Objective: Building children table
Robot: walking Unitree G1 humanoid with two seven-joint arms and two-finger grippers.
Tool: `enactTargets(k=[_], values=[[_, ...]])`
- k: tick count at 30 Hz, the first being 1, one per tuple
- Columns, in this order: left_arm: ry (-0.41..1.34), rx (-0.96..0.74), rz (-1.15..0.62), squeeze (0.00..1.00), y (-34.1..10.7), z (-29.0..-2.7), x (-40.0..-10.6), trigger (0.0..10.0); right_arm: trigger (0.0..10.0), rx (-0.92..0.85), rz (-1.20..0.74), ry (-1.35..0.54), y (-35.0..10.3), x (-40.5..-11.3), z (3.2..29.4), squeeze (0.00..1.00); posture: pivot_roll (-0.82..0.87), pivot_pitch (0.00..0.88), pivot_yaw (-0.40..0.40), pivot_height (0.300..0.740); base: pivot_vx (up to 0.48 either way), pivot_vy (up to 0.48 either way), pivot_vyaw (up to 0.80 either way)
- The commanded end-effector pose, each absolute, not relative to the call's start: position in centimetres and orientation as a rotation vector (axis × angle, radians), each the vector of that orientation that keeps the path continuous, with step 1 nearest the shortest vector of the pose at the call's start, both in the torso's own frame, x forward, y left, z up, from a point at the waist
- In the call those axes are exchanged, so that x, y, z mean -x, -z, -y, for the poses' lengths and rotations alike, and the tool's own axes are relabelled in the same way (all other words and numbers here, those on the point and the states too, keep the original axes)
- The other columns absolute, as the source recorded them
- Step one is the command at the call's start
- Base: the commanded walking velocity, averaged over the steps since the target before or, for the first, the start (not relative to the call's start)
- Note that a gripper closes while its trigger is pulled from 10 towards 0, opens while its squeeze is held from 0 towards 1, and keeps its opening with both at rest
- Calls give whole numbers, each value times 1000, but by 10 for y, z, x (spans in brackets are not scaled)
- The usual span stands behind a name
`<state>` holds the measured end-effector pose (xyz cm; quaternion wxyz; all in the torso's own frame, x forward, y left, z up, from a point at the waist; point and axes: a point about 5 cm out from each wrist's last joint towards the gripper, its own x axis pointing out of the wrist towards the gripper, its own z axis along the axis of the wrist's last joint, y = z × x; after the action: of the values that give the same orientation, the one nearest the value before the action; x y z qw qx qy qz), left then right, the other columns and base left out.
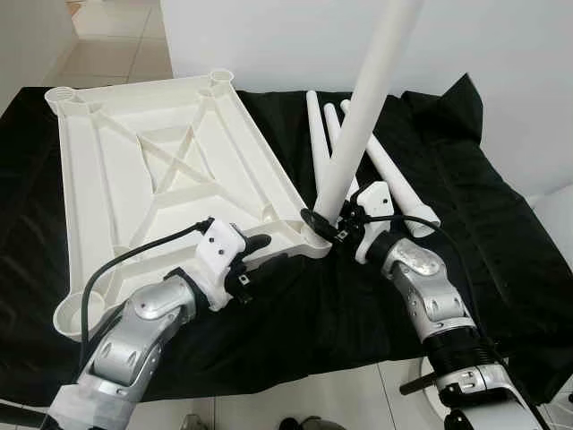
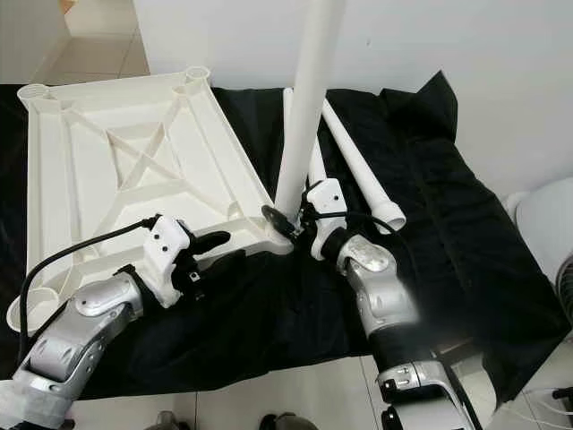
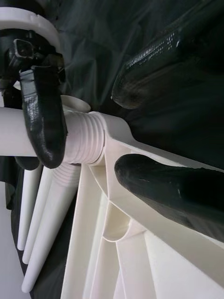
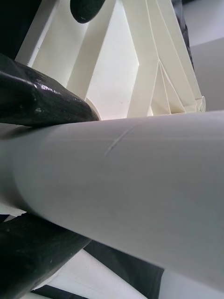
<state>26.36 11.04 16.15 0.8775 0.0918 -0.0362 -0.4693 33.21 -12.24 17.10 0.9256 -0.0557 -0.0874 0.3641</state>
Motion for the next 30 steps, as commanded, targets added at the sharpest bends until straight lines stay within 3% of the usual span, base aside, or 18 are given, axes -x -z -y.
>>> enactTargets(k=[1, 3, 9, 23, 26, 30], values=[[1038, -207, 60, 0, -159, -107, -259, 10000, 0, 106, 170, -732, -168, -332, 128, 0, 25, 103, -83, 740, 0, 0, 0], [1039, -207, 62, 0, -159, -106, -258, 10000, 10000, 94, 166, -701, -168, -332, 129, 0, 25, 101, -86, 740, 0, 0, 0], [1038, -208, 57, 0, -158, -106, -256, 10000, 10000, 45, 150, -625, -166, -334, 129, 0, 25, 95, -91, 740, 0, 0, 0], [1007, -233, 65, 0, -158, -112, -261, 10000, 10000, -36, 161, -407, -167, -318, 102, 0, 24, 73, -99, 740, 0, 0, 0], [999, -245, 66, 0, -159, -116, -265, 10000, 10000, -69, 106, -230, -155, -311, 93, 0, 13, 67, -103, 740, 0, 0, 0], [989, -244, 69, 0, -161, -118, -268, 10000, 10000, -91, 77, -153, -146, -303, 85, 0, 10, 67, -103, 740, 0, 0, 0]])
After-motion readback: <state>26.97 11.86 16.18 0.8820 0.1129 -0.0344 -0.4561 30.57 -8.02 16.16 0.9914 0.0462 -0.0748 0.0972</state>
